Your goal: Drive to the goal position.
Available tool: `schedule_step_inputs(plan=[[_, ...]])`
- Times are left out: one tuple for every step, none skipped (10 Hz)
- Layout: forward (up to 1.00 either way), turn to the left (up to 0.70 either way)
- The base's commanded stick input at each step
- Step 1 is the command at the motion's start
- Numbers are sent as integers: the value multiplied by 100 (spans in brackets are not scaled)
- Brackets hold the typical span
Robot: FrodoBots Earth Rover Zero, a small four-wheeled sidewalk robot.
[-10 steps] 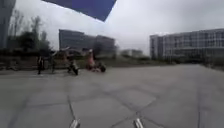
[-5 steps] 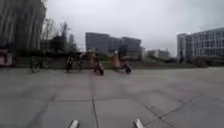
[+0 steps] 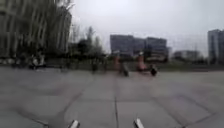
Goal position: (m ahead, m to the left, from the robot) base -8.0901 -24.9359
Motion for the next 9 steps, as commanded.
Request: schedule_step_inputs(plan=[[0, 4], [0, 4], [0, 4], [0, 4], [0, 4], [0, 4], [0, 4], [0, 4], [0, 4]])
